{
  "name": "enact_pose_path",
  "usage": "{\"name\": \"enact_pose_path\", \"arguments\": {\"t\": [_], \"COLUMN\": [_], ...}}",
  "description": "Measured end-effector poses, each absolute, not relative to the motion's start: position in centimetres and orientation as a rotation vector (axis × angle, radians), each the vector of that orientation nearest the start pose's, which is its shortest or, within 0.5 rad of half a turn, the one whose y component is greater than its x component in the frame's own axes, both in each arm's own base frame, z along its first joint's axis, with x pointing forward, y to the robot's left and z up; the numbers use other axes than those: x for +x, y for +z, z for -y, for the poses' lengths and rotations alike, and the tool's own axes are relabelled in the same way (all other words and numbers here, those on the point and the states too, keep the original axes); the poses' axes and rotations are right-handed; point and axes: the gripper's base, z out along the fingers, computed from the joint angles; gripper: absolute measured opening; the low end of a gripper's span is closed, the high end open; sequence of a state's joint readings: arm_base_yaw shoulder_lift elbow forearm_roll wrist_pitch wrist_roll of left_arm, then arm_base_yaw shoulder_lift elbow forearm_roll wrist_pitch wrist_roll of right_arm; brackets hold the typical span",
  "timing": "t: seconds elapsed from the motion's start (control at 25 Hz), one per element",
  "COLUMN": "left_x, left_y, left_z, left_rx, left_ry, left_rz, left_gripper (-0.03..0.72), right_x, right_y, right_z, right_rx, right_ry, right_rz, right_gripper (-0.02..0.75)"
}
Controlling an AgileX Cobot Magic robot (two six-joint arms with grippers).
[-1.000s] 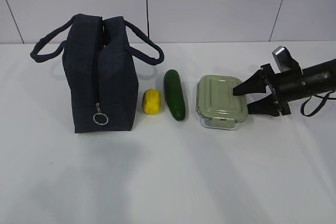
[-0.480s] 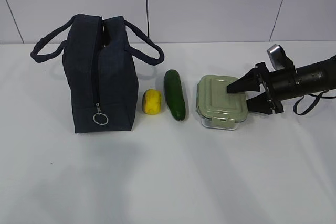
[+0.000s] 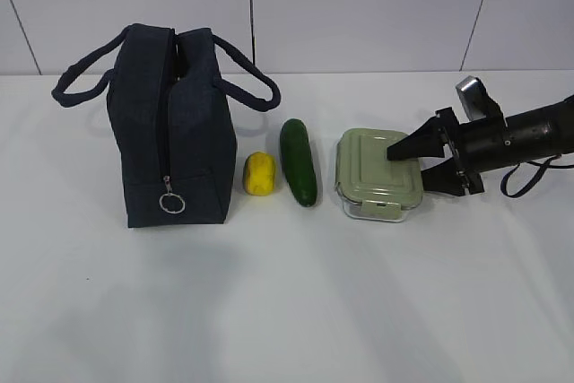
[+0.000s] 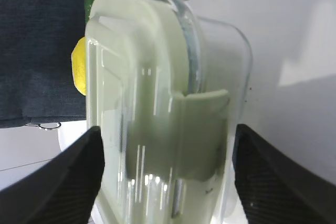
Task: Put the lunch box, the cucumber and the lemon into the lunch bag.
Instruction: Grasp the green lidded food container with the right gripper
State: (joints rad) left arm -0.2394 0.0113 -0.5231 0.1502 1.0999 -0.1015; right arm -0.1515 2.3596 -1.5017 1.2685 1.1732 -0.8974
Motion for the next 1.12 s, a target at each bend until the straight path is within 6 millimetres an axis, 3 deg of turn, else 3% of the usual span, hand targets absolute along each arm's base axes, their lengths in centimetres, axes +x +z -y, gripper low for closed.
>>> {"name": "enact_pose_path", "arguments": {"t": [1.12], "left_x": [-0.49], "left_y": [28.13], "left_z": [-1.37], "left_rx": [0.131], "left_ry": [-0.03], "left_rz": [-2.058], "left_gripper": [0.236], "right_x": [43.73], "right_y": [8.71], "right_z": [-1.85], "right_rx": [-0.025], "right_ry": [1.457], "right_rz": [-2.498], "right_gripper": [0.573]}}
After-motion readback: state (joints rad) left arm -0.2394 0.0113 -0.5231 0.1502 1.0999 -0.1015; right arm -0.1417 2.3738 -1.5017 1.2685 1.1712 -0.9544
